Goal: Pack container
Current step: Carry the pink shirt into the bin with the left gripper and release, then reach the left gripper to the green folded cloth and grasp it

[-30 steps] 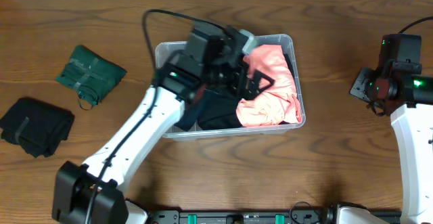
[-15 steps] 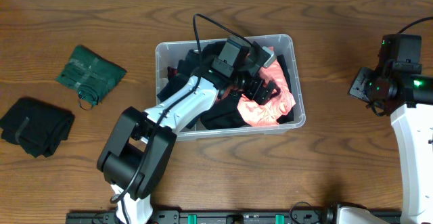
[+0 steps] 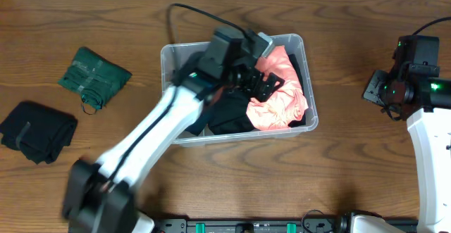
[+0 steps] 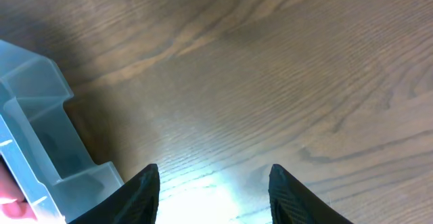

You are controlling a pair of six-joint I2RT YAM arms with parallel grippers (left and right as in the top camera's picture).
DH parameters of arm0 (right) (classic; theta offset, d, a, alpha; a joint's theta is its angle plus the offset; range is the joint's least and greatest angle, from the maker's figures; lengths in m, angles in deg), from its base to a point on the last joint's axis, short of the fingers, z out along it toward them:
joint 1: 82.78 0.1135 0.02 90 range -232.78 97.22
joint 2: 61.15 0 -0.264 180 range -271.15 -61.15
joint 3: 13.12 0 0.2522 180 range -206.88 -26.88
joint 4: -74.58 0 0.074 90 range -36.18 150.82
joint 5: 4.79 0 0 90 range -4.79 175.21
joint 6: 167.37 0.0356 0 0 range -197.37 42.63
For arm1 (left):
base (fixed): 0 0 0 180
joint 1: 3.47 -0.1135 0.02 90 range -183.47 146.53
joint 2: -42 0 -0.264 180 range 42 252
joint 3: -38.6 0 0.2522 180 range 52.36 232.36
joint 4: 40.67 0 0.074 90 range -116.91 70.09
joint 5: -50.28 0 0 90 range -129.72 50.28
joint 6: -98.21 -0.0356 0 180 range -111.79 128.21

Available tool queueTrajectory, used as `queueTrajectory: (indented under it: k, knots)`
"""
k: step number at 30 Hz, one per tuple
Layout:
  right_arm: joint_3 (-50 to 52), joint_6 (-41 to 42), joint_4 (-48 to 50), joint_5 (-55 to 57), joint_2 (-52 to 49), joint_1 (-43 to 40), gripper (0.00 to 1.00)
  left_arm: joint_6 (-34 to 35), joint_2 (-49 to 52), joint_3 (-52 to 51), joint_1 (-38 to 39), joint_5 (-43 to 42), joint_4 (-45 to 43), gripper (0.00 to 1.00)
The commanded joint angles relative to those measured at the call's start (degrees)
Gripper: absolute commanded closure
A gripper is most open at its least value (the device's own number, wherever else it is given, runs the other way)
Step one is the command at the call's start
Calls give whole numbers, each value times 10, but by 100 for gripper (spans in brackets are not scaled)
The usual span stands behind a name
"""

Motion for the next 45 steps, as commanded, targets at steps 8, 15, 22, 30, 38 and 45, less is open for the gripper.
queueTrajectory:
  k: [8,15,22,30,38,45]
  knots:
    - [-6,-11,2,0,0,-3,49,31,-195,2,-149,288,234,2]
    - [-6,-11,2,0,0,-3,49,77,-189,-13,-417,239,267,2]
    - [-6,-11,2,0,0,-3,49,127,-59,-20,-588,199,228,2]
    - [-6,-11,0,0,0,-3,49,97,121,-19,-637,83,117,2]
    - [-6,-16,-3,-4,0,-3,49,71,231,-19,-636,45,45,2]
    - [-6,-16,-3,-4,0,-3,49,71,254,-19,-636,-20,12,3]
